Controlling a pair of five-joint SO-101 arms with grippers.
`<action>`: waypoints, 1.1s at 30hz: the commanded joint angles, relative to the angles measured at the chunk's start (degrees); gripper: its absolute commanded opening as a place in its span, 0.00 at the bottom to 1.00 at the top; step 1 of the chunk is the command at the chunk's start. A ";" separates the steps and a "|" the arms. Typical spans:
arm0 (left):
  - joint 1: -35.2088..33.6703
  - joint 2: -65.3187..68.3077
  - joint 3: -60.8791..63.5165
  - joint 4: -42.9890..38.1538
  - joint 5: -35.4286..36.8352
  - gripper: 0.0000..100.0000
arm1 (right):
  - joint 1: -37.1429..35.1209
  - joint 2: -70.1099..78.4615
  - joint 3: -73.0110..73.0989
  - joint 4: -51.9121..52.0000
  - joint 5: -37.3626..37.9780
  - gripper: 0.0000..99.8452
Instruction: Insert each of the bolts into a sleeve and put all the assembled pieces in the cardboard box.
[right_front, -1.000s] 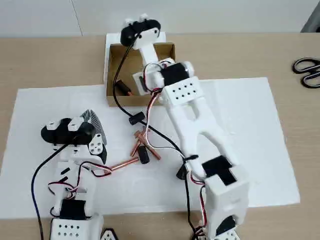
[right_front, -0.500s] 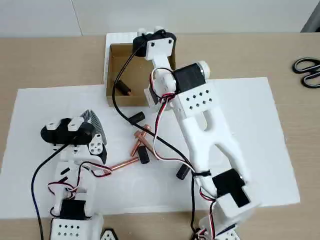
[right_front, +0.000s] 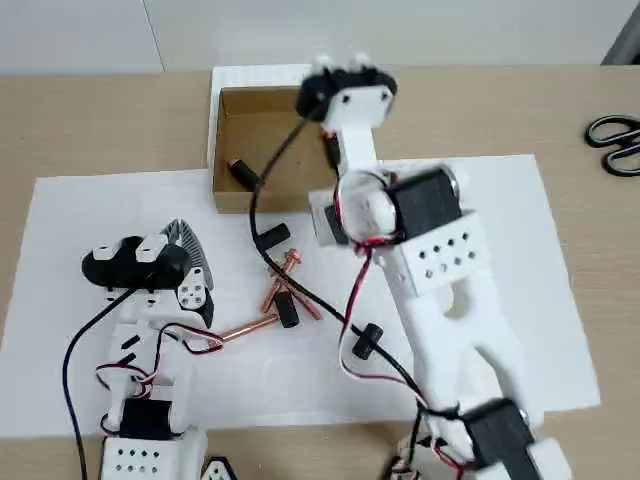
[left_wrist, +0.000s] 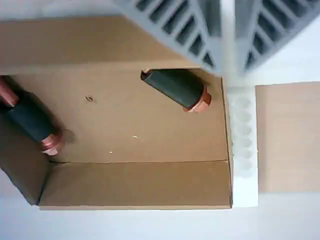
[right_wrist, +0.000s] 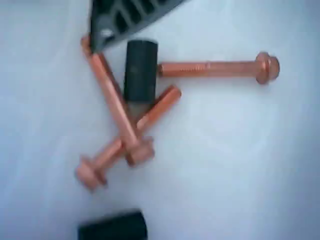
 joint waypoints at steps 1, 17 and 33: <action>-0.26 -0.88 -0.22 0.26 -0.35 0.01 | 0.31 -5.49 7.21 -0.57 -4.57 0.16; -0.26 -0.88 1.27 0.35 -0.35 0.01 | 4.26 -7.87 27.96 -7.25 -23.56 0.16; -0.26 -0.88 1.19 0.35 -0.35 0.01 | 5.85 -7.69 39.65 -11.56 -26.81 0.16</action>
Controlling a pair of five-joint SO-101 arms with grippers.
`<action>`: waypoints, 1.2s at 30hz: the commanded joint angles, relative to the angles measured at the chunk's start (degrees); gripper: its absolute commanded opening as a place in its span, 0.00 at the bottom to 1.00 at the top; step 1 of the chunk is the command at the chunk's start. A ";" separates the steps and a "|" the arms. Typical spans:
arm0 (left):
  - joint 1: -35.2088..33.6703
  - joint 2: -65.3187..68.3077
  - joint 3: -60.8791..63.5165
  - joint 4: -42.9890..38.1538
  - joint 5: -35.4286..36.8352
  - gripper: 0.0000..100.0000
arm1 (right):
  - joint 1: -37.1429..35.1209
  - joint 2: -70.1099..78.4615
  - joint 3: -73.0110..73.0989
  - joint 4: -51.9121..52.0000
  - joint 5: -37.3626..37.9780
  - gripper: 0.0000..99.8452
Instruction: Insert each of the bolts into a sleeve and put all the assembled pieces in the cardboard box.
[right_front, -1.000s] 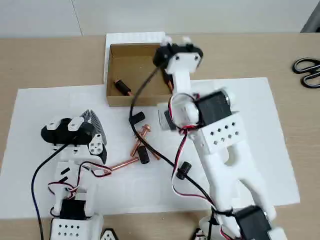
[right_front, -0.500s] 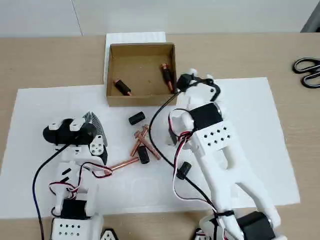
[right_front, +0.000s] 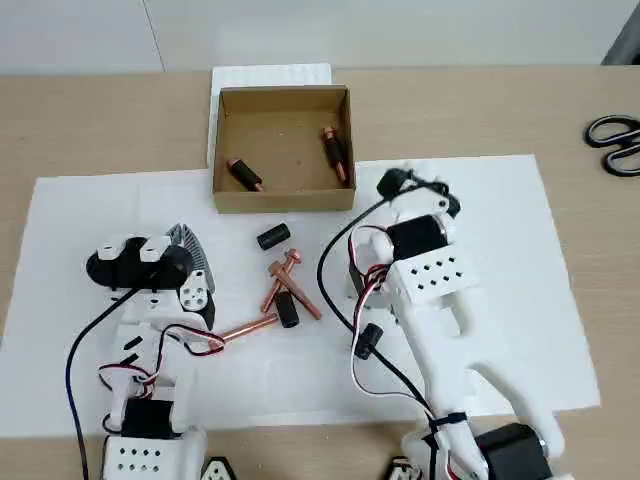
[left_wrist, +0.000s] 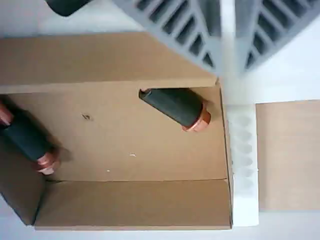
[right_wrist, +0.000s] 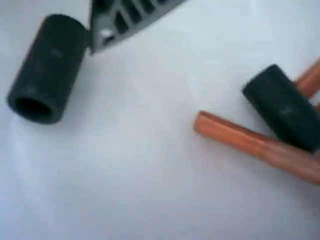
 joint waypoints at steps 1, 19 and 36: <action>-0.26 -0.79 -0.57 0.35 -0.35 0.01 | 0.48 -1.89 1.93 -2.42 -0.26 0.16; -0.26 -0.79 -0.57 0.35 -0.35 0.01 | 0.04 -1.80 9.58 -7.08 -0.18 0.16; -0.26 -0.79 -0.57 0.35 -0.35 0.01 | -4.70 2.59 9.67 -8.57 -0.35 0.16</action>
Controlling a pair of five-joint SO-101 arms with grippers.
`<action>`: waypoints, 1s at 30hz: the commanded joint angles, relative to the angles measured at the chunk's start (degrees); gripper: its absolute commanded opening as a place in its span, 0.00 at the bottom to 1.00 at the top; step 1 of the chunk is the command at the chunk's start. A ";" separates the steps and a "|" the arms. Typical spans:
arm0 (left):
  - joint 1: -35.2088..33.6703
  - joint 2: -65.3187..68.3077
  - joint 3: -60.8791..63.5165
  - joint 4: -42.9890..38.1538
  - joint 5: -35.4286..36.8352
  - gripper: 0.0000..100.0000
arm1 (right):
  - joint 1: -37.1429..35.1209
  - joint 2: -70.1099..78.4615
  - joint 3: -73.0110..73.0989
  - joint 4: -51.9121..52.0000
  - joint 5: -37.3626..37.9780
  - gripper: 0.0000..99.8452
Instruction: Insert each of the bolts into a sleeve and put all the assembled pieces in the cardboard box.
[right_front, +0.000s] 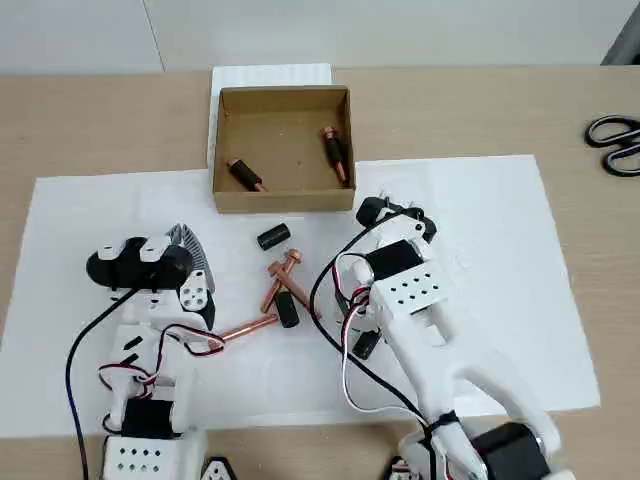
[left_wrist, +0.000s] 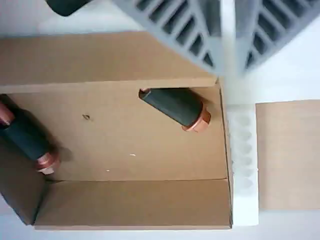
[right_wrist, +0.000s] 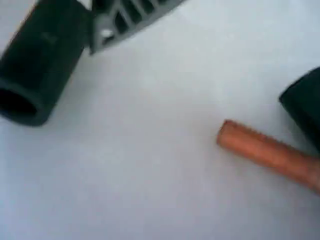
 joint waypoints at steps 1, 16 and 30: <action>-0.26 -0.79 -0.57 0.35 -0.35 0.01 | -0.31 2.24 -0.09 -1.10 -0.35 0.16; -0.26 -0.79 -0.57 0.35 -0.35 0.01 | -0.31 5.85 -0.09 -4.09 -0.44 0.16; -0.26 -0.79 -0.57 0.35 -0.35 0.01 | -0.40 5.85 0.00 -3.74 -0.44 0.16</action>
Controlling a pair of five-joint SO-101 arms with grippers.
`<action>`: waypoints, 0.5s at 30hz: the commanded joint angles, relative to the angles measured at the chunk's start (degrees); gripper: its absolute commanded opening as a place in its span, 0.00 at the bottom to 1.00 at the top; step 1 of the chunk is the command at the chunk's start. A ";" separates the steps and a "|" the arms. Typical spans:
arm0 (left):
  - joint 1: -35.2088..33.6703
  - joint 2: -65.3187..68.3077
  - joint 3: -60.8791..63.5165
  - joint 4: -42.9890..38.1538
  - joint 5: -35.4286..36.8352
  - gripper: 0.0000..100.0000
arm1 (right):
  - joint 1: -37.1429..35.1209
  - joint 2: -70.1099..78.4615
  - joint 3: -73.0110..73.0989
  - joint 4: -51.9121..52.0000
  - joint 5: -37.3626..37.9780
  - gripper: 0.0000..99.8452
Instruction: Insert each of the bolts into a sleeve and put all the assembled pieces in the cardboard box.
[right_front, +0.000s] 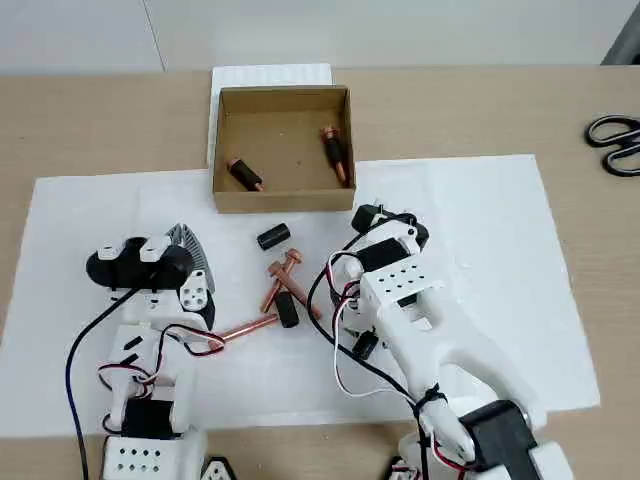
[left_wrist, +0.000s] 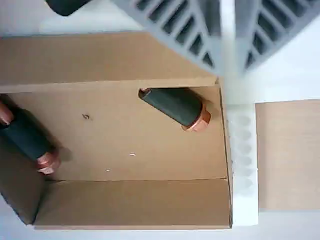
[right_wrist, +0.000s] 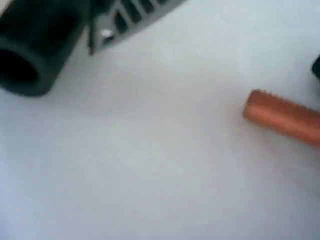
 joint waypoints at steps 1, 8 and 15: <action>-0.26 -0.79 -0.57 0.35 -0.35 0.01 | -0.22 0.13 -0.26 -0.04 -0.44 0.16; -0.26 -0.79 -0.57 0.35 -0.35 0.01 | -1.71 0.13 1.41 -0.48 -0.44 0.16; -0.26 -0.79 -0.57 0.35 -0.35 0.01 | -2.95 0.13 1.76 -2.33 -0.44 0.16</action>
